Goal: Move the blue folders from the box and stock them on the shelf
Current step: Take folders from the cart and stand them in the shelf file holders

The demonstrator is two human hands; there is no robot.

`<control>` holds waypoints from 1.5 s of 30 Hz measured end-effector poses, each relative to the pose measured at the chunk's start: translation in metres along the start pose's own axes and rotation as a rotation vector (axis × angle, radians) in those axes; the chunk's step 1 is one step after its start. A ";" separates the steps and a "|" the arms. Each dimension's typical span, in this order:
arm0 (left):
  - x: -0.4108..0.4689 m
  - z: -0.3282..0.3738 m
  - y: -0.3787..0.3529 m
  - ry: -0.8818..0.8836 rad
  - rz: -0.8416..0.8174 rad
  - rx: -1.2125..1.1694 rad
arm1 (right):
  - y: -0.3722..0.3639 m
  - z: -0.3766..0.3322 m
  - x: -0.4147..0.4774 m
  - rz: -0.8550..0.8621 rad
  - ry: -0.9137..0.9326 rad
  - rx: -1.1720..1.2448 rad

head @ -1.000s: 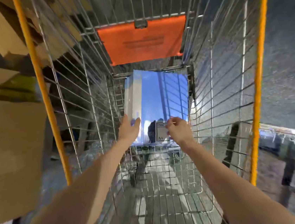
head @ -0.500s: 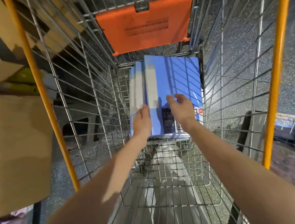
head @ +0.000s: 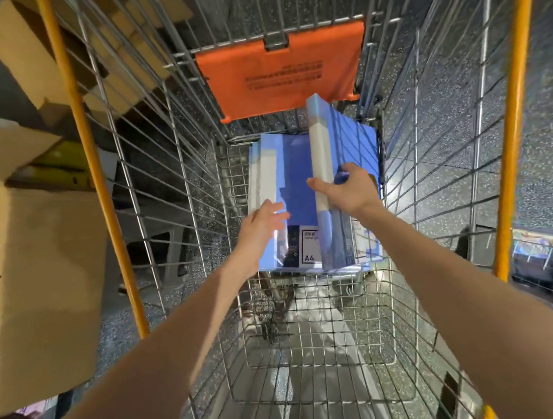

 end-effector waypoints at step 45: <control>-0.075 0.031 -0.020 -0.149 -0.002 -0.150 | 0.081 -0.033 -0.042 0.289 0.257 -0.257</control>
Point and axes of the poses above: each hand's wrist, its own x-axis towards the middle knuckle, its own y-axis out of the back of the hand, z = x × y, the point moved 2 cm from there along x, towards the middle knuckle, and after that the axes turned 13 degrees about z, right-handed, at the moved point
